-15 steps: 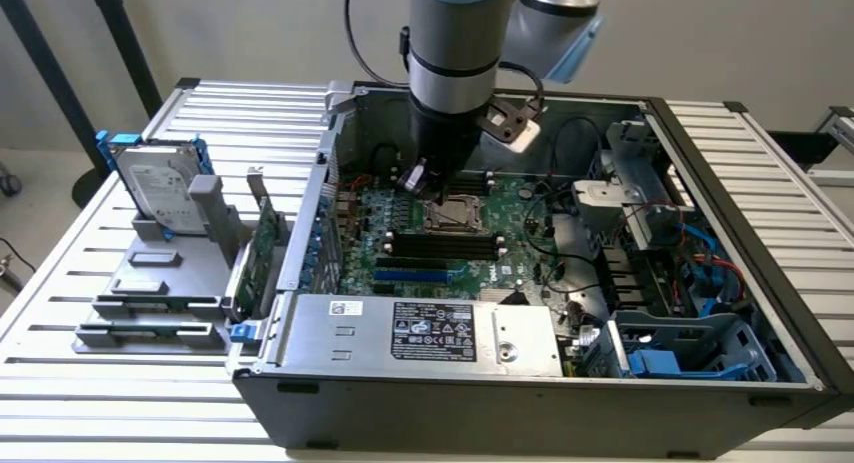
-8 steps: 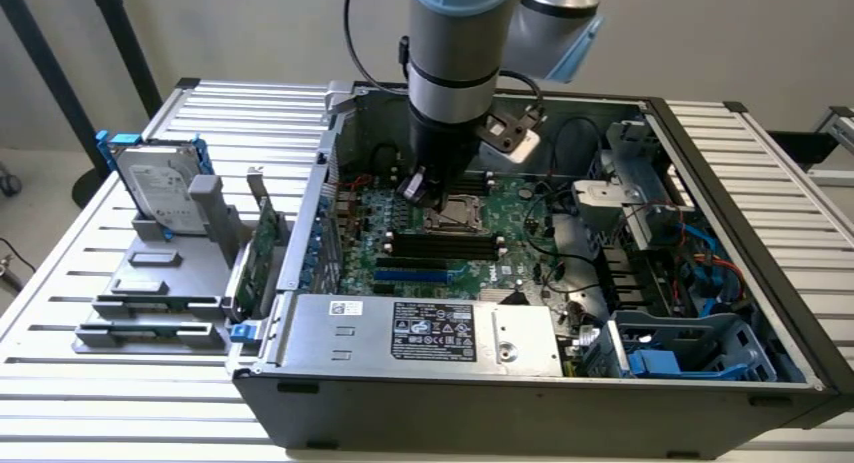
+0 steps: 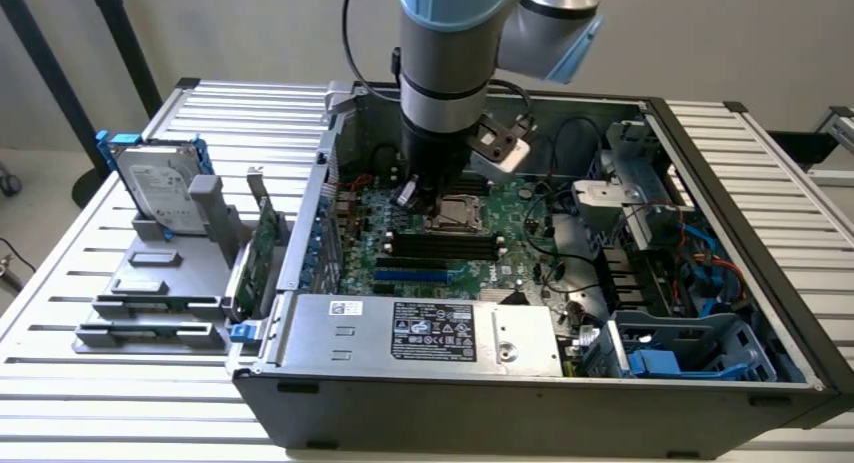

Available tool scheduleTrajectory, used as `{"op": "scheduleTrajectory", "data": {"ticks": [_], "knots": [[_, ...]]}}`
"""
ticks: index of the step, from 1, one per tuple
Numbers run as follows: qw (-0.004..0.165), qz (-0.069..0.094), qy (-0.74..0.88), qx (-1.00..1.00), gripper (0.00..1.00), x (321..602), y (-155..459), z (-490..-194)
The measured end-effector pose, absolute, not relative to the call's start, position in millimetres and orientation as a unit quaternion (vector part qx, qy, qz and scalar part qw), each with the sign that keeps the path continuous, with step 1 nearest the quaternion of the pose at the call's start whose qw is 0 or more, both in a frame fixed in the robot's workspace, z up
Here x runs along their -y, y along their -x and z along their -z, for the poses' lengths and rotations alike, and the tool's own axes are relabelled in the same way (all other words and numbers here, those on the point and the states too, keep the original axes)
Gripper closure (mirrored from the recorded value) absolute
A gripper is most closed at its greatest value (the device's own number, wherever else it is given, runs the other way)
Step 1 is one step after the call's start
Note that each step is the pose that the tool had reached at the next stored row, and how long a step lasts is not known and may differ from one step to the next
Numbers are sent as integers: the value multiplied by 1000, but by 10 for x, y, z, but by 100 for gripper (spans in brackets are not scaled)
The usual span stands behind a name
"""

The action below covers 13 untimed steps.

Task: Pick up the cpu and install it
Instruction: 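Install the first cpu locking lever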

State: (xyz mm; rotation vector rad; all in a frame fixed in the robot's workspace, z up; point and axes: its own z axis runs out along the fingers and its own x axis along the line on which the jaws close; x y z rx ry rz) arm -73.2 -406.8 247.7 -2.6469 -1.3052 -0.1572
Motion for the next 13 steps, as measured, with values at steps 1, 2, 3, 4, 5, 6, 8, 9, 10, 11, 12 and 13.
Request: {"op": "scheduleTrajectory", "data": {"ticks": [1, 2, 3, 4, 5, 6, 8, 9, 10, 11, 12, 13], "knots": [[93, 53, 892, 440, 89, 4065, 739, -2473], [93, 53, 892, 440, 89, 4062, 746, -2469], [93, 53, 892, 440, 89, 4059, 754, -2462], [93, 53, 892, 440, 89, 4056, 761, -2454], [93, 53, 892, 440, 89, 4055, 768, -2448], [93, 53, 892, 440, 89, 4053, 773, -2440], [93, 53, 892, 440, 89, 4049, 785, -2423], [93, 53, 892, 440, 89, 4048, 792, -2415], [93, 53, 892, 440, 89, 4046, 799, -2407], [93, 53, 892, 440, 89, 4045, 807, -2399], [93, 53, 892, 440, 89, 4045, 817, -2391], [93, 53, 892, 440, 89, 4044, 826, -2383]]}}
